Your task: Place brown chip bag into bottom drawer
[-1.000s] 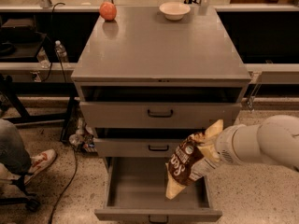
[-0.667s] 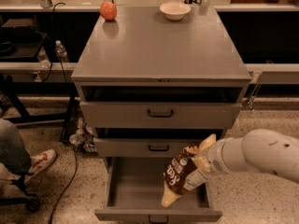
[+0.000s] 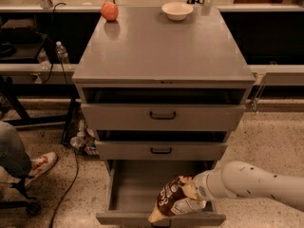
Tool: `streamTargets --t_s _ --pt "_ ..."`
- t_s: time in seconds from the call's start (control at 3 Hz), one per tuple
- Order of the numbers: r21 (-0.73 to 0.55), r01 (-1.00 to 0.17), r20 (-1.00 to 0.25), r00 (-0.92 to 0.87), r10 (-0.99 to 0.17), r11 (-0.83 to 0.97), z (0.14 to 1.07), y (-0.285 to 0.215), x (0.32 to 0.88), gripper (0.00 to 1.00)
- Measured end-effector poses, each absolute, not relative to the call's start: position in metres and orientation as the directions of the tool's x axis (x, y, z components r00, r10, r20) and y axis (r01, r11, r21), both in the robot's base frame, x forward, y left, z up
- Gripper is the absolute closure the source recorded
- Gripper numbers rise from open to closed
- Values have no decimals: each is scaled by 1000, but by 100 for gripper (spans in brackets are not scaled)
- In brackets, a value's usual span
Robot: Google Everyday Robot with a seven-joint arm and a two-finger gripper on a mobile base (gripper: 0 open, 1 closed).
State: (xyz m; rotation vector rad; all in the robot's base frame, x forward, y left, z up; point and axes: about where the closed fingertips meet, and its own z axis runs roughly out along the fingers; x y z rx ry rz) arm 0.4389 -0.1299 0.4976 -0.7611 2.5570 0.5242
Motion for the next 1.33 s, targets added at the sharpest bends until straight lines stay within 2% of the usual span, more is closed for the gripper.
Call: streamTargets --t_s 0.67,1.33 --pt "256 -580 -493 -766 -412 773 489 -130 443 100" --pt "364 -603 -537 -759 -369 710 412 -105 484 100"
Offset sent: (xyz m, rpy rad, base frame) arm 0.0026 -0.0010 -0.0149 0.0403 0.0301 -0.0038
